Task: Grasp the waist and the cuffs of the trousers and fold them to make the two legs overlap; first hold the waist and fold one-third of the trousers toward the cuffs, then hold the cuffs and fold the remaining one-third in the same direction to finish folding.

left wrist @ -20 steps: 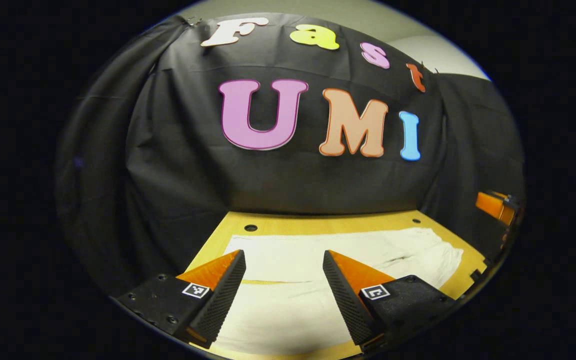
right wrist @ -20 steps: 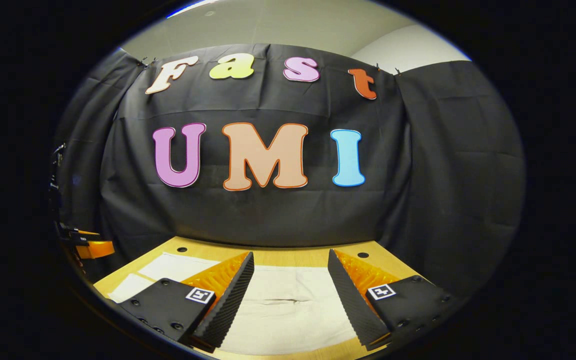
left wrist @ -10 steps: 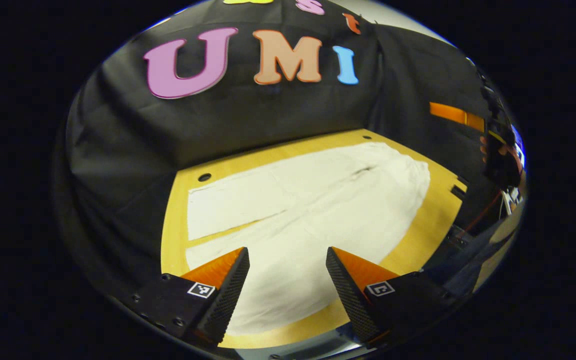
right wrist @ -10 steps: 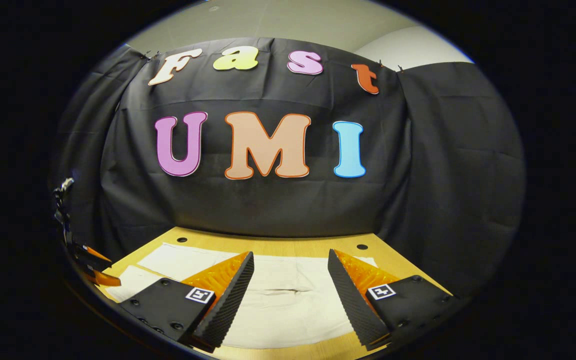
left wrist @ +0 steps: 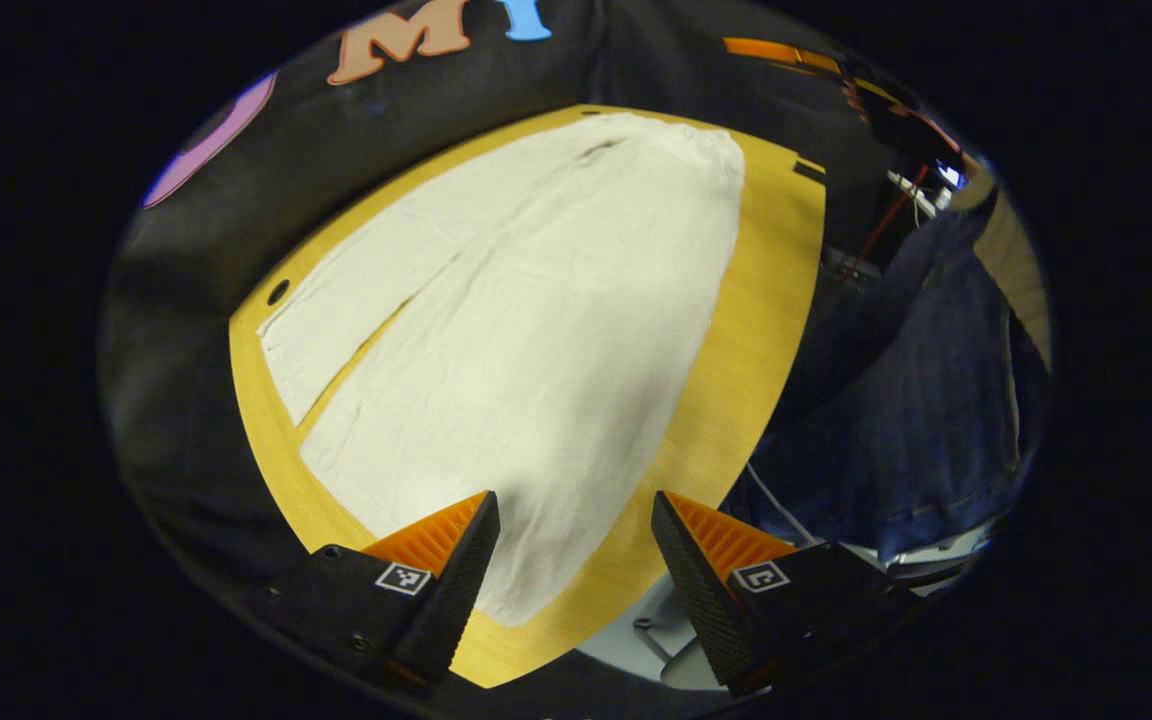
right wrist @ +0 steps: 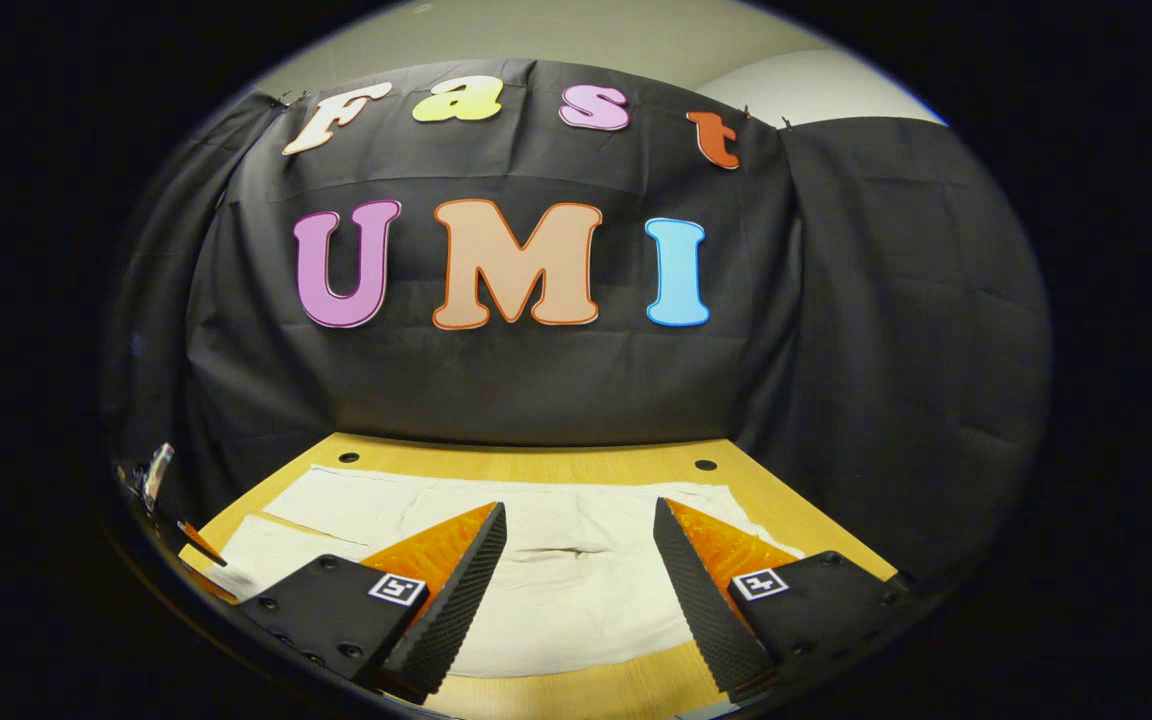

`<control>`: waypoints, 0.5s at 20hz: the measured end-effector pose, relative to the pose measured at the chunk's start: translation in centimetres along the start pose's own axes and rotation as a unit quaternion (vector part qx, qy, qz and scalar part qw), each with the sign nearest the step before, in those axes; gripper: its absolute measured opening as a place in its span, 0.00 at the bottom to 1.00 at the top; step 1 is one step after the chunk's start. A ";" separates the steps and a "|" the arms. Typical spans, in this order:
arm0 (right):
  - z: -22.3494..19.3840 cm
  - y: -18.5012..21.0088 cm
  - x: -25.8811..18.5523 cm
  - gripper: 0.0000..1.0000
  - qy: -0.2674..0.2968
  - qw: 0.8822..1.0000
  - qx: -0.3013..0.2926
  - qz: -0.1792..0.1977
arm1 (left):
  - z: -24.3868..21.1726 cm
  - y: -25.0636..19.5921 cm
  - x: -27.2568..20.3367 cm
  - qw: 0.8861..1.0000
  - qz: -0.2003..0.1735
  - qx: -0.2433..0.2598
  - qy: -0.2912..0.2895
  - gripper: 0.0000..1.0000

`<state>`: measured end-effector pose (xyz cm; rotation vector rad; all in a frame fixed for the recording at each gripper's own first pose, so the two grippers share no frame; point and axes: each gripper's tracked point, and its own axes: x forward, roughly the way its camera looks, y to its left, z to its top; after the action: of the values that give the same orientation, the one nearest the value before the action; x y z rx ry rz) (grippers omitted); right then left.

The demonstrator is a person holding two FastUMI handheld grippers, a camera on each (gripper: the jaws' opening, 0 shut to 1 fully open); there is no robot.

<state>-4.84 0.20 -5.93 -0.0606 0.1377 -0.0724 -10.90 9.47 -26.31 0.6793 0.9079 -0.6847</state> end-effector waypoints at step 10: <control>-1.1 -0.1 0.4 0.95 0.017 1.000 -0.011 -0.002 | -4.3 1.0 1.7 0.993 -0.032 0.072 0.092 0.92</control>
<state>-4.58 -0.02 -7.10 -0.0822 0.1719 -0.0752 -11.35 12.98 -29.45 0.8551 1.0617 -0.7593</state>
